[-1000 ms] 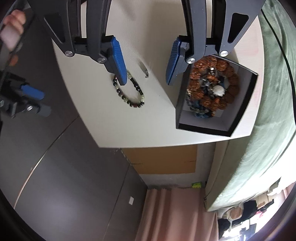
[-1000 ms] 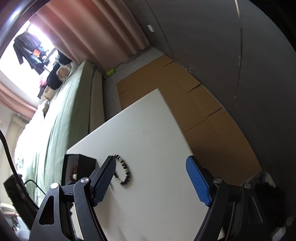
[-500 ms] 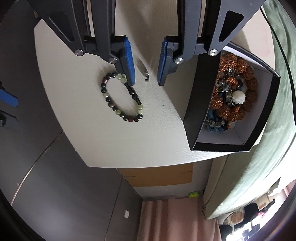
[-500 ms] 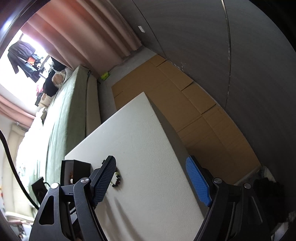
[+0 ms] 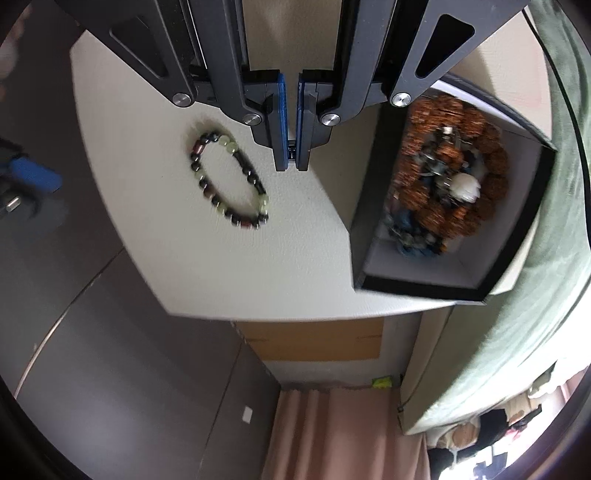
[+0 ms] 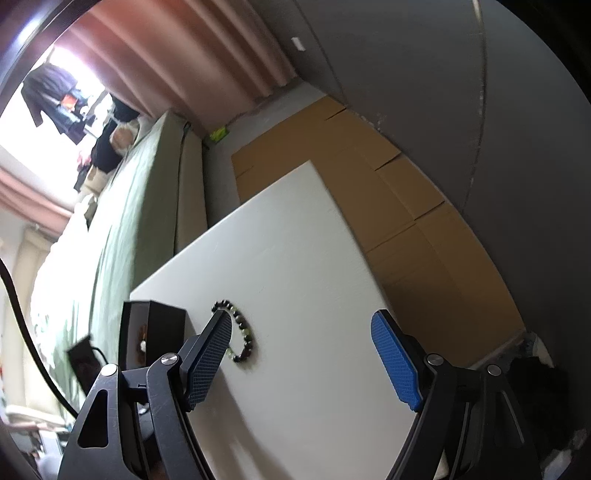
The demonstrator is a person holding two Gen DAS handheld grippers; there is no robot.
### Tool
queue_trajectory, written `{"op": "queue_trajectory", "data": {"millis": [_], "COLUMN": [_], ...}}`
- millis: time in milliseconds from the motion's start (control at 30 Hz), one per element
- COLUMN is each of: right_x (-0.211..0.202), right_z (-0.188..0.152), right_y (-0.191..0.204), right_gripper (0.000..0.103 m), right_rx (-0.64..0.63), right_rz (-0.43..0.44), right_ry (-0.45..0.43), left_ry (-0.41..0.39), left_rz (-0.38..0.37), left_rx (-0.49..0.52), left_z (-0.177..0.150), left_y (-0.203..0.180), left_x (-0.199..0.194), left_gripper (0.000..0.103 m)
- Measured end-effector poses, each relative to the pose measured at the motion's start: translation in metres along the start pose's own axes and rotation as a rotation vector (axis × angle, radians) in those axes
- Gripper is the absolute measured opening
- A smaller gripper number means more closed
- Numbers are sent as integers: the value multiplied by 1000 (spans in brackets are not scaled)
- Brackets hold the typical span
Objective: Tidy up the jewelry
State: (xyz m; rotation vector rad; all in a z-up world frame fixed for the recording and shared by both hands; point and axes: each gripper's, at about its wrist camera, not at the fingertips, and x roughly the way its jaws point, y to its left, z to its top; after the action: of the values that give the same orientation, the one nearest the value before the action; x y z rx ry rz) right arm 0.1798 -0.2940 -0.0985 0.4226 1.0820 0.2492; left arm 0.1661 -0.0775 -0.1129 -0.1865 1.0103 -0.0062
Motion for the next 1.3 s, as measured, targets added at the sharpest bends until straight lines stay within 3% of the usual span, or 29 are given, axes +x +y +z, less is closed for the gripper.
{"op": "queue_trajectory", "data": {"millis": [200, 467, 633, 967, 1233, 1300], "right_x": [18, 43, 59, 79, 96, 97], "right_z": [-6, -12, -15, -15, -17, -20], "right_y": [19, 37, 49, 65, 87, 95], "right_gripper": [76, 56, 48, 36, 29, 15], "right_rx": [-55, -110, -152, -230, -315, -356], "right_rz": [-7, -29, -37, -61, -136, -173], "right_ry": [36, 79, 94, 89, 62, 55], "left_ry": [-51, -105, -128, -125, -116, -120], "left_rz": [-55, -87, -112, -95, -89, -113], "left_rx": [-47, -102, -155, -245, -258, -265], "left_z": [8, 14, 15, 20, 18, 17], "left_y": [13, 34, 57, 95, 103, 103], "left_x": [-28, -56, -67, -65, -64, -65], "left_gripper": [3, 3, 3, 3, 3, 3]}}
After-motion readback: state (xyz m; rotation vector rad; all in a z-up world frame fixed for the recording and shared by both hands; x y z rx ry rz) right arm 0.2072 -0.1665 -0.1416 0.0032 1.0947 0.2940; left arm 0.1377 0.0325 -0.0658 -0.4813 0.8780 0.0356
